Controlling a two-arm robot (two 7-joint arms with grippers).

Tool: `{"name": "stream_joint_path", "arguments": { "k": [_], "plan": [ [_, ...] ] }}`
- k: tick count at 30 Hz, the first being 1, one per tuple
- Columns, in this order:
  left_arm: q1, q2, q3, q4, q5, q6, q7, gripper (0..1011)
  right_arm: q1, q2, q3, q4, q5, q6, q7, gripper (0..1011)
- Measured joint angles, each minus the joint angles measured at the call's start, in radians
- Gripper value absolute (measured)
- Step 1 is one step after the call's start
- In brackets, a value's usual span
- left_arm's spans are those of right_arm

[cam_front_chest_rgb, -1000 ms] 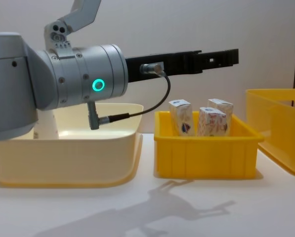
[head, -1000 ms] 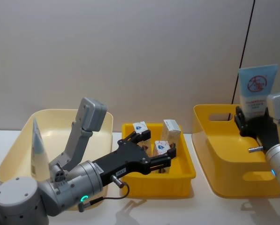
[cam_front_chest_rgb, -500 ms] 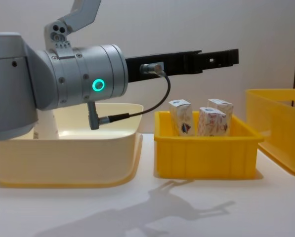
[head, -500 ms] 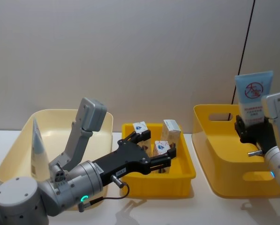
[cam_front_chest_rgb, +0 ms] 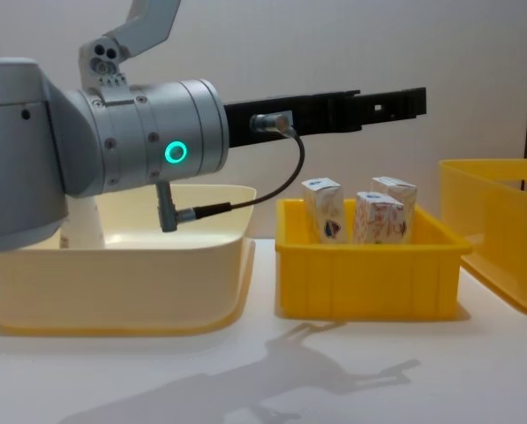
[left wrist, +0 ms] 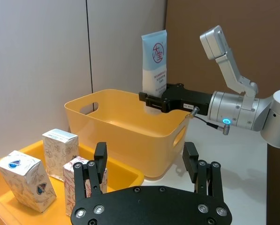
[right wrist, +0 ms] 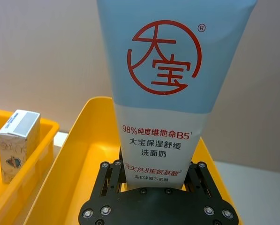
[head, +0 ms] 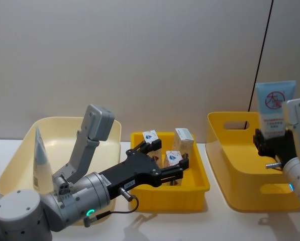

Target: Bimanual collaborative sorting of washing and personal care products

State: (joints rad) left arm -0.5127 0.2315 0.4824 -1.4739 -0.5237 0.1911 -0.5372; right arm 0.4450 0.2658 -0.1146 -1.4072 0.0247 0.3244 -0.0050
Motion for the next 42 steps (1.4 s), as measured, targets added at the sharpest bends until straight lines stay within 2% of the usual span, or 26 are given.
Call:
{"name": "stream_joint_path", "arguments": {
  "k": [12,22,25,26,27,28,31,35,39,42],
  "plan": [
    [0.0,0.0,0.0,0.0,0.0,0.0,0.0,1003,-0.028,-0.03,0.024,-0.022,0.023,0.081,-0.002,544],
    [0.0,0.0,0.0,0.0,0.0,0.0,0.0,1003,-0.039,-0.041,0.027,-0.025,0.022,0.102,-0.001,542],
    [0.0,0.0,0.0,0.0,0.0,0.0,0.0,1003,-0.041,-0.043,0.027,-0.025,0.02,0.104,0.0,623],
    [0.0,0.0,0.0,0.0,0.0,0.0,0.0,1003,-0.042,-0.043,0.027,-0.025,0.02,0.105,0.0,623],
    [0.0,0.0,0.0,0.0,0.0,0.0,0.0,1004,-0.043,-0.044,0.027,-0.025,0.019,0.106,0.0,674],
    [0.0,0.0,0.0,0.0,0.0,0.0,0.0,1003,-0.043,-0.044,0.027,-0.025,0.019,0.106,0.0,674],
    [0.0,0.0,0.0,0.0,0.0,0.0,0.0,1003,-0.044,-0.046,0.027,-0.026,0.018,0.11,0.0,811],
    [0.0,0.0,0.0,0.0,0.0,0.0,0.0,1003,-0.045,-0.047,0.028,-0.026,0.017,0.11,0.0,927],
    [0.0,0.0,0.0,0.0,0.0,0.0,0.0,1003,-0.046,-0.048,0.027,-0.026,0.016,0.112,0.001,1000],
    [0.0,0.0,0.0,0.0,0.0,0.0,0.0,1004,-0.047,-0.049,0.027,-0.026,0.015,0.113,0.001,1001]
  ]
}}
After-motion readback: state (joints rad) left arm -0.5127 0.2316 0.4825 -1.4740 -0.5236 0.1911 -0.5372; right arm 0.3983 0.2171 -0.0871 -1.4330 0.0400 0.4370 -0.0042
